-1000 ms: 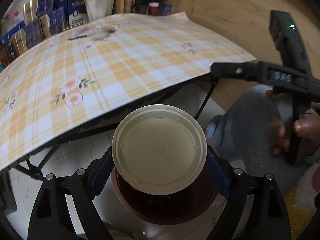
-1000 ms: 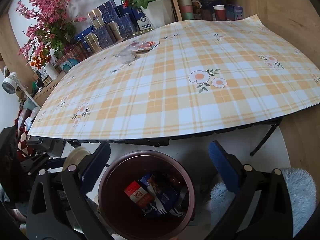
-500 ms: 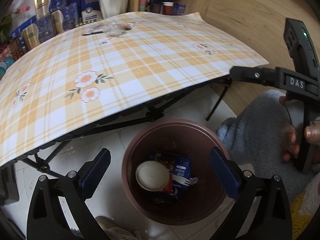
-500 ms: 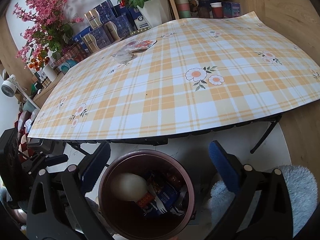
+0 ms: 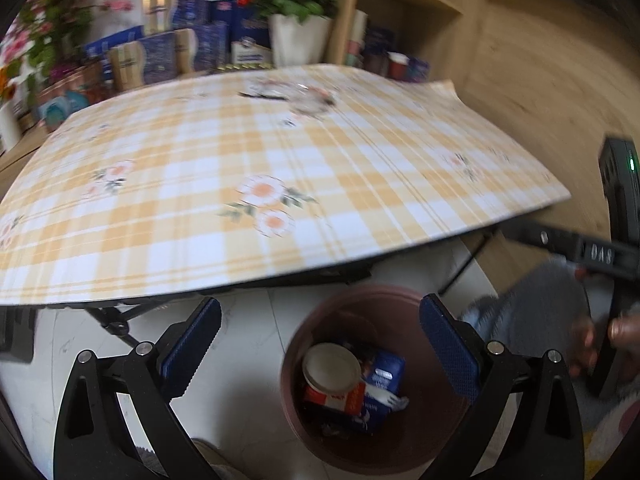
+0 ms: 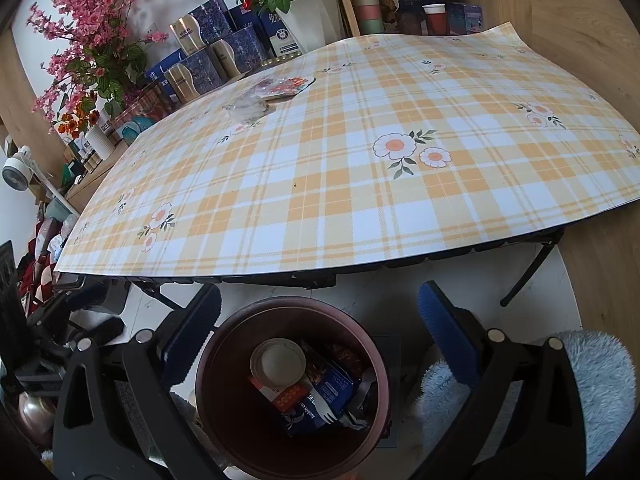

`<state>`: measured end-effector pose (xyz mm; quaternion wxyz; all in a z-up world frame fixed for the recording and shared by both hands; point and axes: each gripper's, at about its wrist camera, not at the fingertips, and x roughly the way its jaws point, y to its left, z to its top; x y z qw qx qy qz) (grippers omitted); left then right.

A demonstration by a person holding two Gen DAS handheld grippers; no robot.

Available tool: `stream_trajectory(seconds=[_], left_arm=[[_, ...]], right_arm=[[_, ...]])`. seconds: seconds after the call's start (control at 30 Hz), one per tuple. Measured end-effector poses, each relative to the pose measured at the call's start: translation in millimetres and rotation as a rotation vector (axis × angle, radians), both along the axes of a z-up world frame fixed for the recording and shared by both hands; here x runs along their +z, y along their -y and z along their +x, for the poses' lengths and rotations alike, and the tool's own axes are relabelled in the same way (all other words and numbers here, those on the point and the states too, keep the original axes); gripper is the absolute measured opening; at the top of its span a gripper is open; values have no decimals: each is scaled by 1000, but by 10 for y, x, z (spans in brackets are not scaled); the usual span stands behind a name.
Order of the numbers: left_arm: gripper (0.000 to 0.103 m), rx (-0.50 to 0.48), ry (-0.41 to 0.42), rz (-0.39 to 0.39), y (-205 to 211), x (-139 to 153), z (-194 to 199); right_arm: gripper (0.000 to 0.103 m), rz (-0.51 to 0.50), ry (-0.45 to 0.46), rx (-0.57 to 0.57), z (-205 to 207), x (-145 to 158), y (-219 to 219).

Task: Collect trash

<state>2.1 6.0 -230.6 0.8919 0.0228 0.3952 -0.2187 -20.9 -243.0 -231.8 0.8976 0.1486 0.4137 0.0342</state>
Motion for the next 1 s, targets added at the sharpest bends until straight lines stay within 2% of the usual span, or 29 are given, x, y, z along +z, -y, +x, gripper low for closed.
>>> stream_trajectory(seconds=[0.23, 0.53, 0.8, 0.93, 1.0], left_arm=[[97, 104, 26, -19, -185, 90, 52], [97, 141, -1, 4, -365, 250, 226], [97, 79, 21, 12, -153, 527, 618], [97, 17, 7, 12, 165, 571, 1039], [97, -10, 6, 36, 349, 556, 1263]], right_arm=[[97, -20, -4, 9, 43, 25, -33], [97, -81, 25, 9, 271, 221, 72], [97, -97, 61, -60, 572, 404, 389], [97, -66, 49, -75, 739, 400, 552], [97, -62, 41, -86, 814, 385, 612]])
